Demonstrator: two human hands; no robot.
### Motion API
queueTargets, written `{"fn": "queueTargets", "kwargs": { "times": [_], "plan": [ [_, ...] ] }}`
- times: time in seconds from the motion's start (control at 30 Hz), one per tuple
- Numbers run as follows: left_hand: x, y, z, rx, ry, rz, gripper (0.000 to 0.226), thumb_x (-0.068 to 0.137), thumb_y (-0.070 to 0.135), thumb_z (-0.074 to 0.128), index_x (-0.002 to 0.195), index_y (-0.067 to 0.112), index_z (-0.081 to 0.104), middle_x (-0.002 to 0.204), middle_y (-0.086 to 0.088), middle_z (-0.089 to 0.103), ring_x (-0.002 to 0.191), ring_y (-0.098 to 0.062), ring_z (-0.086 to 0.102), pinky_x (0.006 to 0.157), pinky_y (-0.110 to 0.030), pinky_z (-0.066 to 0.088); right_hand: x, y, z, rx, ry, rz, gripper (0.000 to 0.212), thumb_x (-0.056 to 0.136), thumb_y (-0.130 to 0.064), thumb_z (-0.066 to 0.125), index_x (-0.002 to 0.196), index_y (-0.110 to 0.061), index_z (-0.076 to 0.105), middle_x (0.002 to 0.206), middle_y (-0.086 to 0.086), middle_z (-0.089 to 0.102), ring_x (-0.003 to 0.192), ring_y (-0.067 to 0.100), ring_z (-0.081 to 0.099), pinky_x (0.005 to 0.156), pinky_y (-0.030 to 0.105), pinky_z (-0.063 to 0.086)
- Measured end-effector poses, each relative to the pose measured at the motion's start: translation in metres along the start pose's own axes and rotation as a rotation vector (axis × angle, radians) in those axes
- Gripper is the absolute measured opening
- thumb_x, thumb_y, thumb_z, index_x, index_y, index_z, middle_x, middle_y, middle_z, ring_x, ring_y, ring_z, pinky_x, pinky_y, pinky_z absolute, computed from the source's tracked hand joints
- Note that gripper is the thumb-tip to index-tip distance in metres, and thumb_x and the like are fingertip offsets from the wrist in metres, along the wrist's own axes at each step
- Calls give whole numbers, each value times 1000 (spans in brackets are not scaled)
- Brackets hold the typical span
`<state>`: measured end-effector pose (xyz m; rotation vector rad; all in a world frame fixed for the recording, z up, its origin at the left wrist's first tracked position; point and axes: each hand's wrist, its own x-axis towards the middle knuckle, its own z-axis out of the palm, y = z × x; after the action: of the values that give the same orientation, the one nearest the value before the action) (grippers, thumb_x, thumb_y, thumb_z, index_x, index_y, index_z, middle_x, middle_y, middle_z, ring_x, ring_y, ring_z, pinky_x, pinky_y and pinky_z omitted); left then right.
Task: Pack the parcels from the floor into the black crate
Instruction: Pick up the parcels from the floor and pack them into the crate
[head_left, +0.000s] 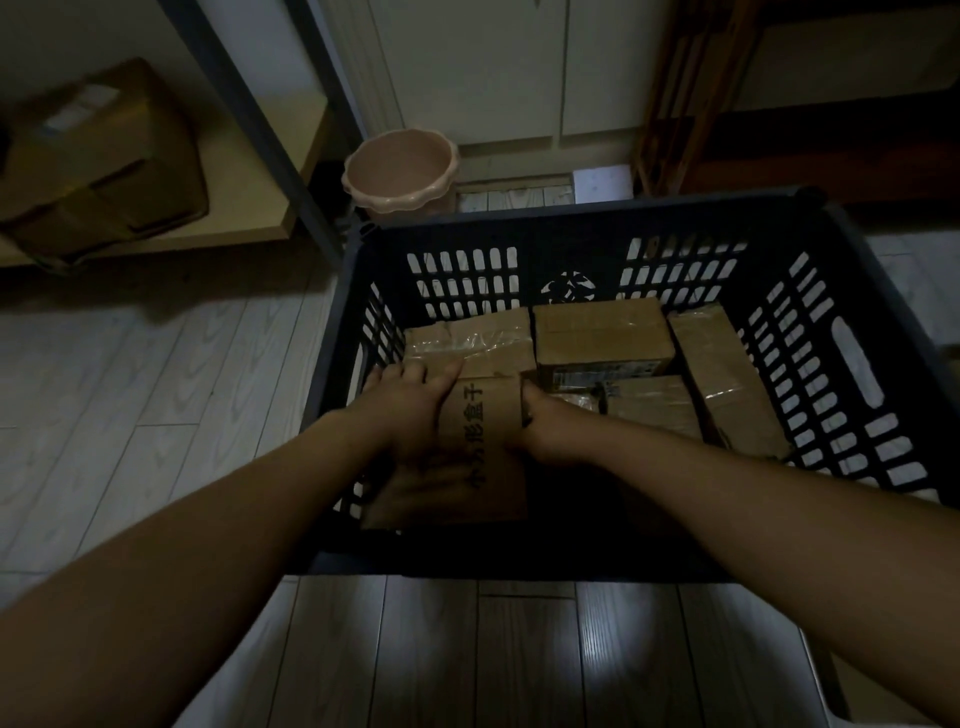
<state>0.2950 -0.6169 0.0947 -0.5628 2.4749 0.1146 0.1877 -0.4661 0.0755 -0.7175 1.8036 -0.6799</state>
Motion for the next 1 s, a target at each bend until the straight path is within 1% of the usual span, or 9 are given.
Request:
{"fn": "queueTargets", "kwargs": {
  "times": [0.1, 0.2, 0.37, 0.43, 0.53, 0.77, 0.83, 0.9, 1.0],
  "plan": [
    [0, 3, -4, -55, 23, 2, 76, 89, 60, 43, 150, 34, 5, 154, -12, 20, 140, -34, 21, 113, -46, 20, -4, -1, 1, -38, 20, 49, 72, 88, -17, 64, 149, -24, 24, 132, 3, 52, 114, 19, 52, 89, 29, 46],
    [2, 9, -6, -106, 49, 14, 52, 97, 48, 35, 145, 29, 28, 146, -10, 36, 133, -28, 34, 107, -40, 30, -13, 1, -8, -94, -17, 61, 49, 92, -12, 59, 137, -17, 41, 103, -6, 51, 88, 8, 50, 63, 15, 42],
    [9, 18, -18, -209, -52, 52, 32, 100, 32, 34, 123, 22, 54, 124, -4, 55, 105, -16, 47, 88, -31, 35, -16, 2, -13, -130, -110, 209, 40, 94, -9, 56, 132, -16, 44, 122, 7, 55, 90, 22, 63, 69, 27, 54],
    [12, 19, -17, -226, -80, 46, 31, 100, 32, 33, 121, 21, 53, 123, -6, 55, 103, -16, 47, 89, -33, 36, -14, 2, -12, -121, -141, 248, 35, 95, -9, 53, 129, -16, 44, 120, 7, 54, 100, 26, 63, 75, 28, 56],
    [17, 15, -7, -194, -143, 11, 46, 96, 49, 36, 134, 25, 40, 138, -10, 42, 123, -26, 41, 105, -44, 34, -13, 0, -14, -102, -158, 246, 33, 96, -10, 52, 129, -13, 46, 96, 0, 53, 79, 17, 61, 60, 21, 53],
    [20, 6, 11, -262, -120, -78, 76, 87, 66, 38, 149, 28, 12, 155, -10, 19, 142, -30, 18, 115, -47, 19, 1, -3, 0, 6, 6, 105, 56, 90, -27, 59, 141, -24, 35, 128, 3, 56, 114, 21, 55, 91, 33, 49],
    [22, 4, 14, -249, -93, -85, 74, 90, 65, 31, 150, 32, 4, 158, -9, 9, 145, -31, 9, 117, -48, 10, 9, 0, 3, 23, 32, 121, 49, 91, -25, 55, 137, -20, 39, 124, 8, 58, 107, 26, 60, 79, 38, 55],
    [25, 3, 15, -262, -47, -92, 65, 93, 61, 25, 149, 35, 7, 158, -10, 10, 145, -31, 9, 117, -49, 9, 7, -3, 3, 44, 45, 144, 43, 94, -18, 52, 135, -17, 40, 123, 10, 58, 102, 26, 60, 70, 33, 53],
    [27, 6, 11, -253, 81, -85, 51, 97, 52, 25, 144, 31, 30, 152, -9, 31, 140, -29, 27, 114, -50, 19, 3, -3, 2, 47, 81, 148, 37, 94, -14, 48, 132, -15, 46, 122, 11, 59, 104, 25, 58, 79, 34, 50]
  ]
}}
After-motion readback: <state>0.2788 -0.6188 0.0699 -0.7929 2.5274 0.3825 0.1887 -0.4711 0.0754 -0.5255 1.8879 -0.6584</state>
